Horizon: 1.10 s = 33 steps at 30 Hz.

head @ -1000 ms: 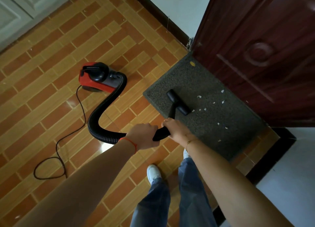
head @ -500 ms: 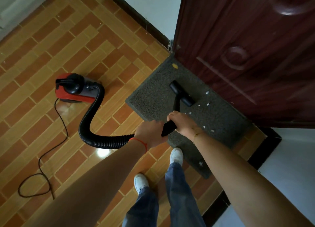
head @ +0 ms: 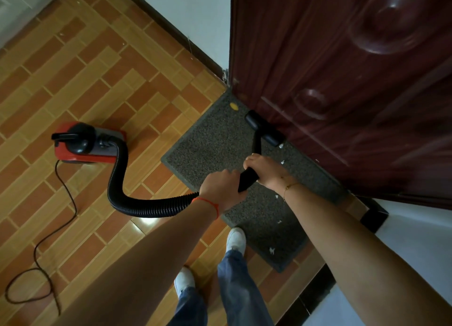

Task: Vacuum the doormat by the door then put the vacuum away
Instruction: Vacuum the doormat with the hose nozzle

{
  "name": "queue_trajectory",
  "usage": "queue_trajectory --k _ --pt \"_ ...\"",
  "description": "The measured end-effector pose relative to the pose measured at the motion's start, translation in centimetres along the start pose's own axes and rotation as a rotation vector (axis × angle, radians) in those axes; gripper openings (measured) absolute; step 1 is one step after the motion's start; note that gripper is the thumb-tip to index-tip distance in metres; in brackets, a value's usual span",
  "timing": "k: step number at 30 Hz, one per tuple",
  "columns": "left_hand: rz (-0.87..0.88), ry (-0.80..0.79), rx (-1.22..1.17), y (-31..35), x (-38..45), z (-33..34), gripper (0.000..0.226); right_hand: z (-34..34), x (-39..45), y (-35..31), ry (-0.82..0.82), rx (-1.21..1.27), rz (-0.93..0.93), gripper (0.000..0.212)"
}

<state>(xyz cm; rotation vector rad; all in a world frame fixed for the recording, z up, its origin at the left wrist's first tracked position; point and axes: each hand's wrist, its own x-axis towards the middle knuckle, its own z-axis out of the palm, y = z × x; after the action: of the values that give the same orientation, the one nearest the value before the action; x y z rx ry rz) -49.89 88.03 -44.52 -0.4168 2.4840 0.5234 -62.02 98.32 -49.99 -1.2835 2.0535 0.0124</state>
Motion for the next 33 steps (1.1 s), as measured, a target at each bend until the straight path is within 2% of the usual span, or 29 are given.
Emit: queue_trajectory --k 6,13,33 --pt "-0.011 0.000 -0.016 1.0 0.4 -0.1 0.027 -0.7 -0.7 0.7 -0.003 -0.014 -0.007 0.018" --pt "-0.010 -0.008 0.005 -0.4 -2.8 0.8 0.025 1.0 -1.8 -2.4 -0.001 0.037 -0.009 0.015" --pt "0.065 -0.079 0.133 -12.1 -21.7 8.7 0.030 13.8 -6.6 -22.9 0.003 0.059 0.004 0.011"
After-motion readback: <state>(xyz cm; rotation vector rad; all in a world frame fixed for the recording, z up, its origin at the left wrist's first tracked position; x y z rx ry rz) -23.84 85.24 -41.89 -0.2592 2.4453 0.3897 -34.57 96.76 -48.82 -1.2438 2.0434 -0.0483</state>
